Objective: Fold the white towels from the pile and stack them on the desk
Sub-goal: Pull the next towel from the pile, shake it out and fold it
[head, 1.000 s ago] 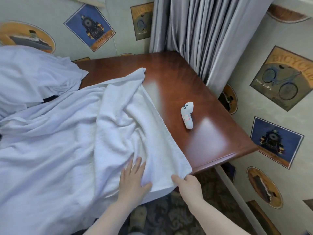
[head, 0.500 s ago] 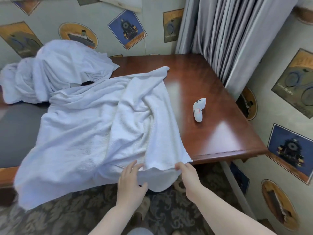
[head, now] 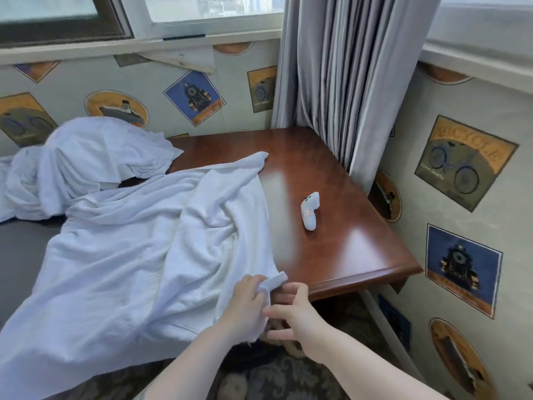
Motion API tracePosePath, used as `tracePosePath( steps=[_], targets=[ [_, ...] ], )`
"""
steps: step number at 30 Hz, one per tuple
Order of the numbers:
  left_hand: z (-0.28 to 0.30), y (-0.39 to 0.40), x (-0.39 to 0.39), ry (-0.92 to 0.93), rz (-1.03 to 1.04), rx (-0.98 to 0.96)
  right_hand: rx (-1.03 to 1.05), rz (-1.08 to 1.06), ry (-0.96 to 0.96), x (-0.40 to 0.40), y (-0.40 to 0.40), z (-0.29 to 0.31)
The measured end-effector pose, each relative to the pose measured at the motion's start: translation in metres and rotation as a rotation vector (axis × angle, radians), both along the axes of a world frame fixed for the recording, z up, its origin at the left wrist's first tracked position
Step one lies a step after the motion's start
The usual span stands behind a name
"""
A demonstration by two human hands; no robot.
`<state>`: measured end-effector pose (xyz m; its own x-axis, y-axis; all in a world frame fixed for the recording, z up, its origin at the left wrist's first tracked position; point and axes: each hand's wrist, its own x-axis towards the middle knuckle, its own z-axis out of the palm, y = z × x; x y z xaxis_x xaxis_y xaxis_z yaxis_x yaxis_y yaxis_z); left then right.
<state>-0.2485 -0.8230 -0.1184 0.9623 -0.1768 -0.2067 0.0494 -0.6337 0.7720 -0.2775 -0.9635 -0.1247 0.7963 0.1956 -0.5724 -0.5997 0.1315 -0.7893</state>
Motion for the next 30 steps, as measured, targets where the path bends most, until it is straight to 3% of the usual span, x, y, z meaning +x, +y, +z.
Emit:
tracePosePath(
  steps=[2, 5, 9, 14, 16, 20, 24, 28, 30],
  targets=[
    [0.012, 0.002, 0.003, 0.023, 0.135, -0.136, -0.065, 0.170, 0.016, -0.008, 0.002, -0.003],
    [0.025, 0.004, 0.011, 0.110, 0.155, -0.274, -0.169, 0.269, -0.072, -0.014, 0.012, -0.003],
    [0.034, 0.009, 0.016, 0.076, 0.171, -0.294, 0.010, 0.137, -0.109, -0.008, 0.027, 0.012],
    [0.034, 0.024, 0.018, 0.141, 0.333, -0.458, -0.005, -0.106, -0.114, -0.003, 0.030, 0.019],
    [0.034, 0.029, 0.019, 0.099, 0.327, -0.378, 0.039, -0.151, -0.057, -0.006, 0.031, 0.020],
    [0.046, 0.027, 0.019, -0.255, 0.344, -0.248, 0.146, -0.199, 0.096, -0.014, 0.033, 0.013],
    [0.068, 0.017, 0.013, -0.553, 0.267, -0.182, 0.229, -0.494, 0.304, -0.010, 0.028, 0.004],
    [0.041, 0.001, -0.027, -0.486, -0.115, 0.115, 0.326, -0.570, 0.257, 0.002, 0.021, 0.015],
    [0.019, -0.004, -0.049, -0.439, -0.149, 0.105, 0.292, -0.530, 0.178, 0.003, 0.017, 0.021]
  ],
)
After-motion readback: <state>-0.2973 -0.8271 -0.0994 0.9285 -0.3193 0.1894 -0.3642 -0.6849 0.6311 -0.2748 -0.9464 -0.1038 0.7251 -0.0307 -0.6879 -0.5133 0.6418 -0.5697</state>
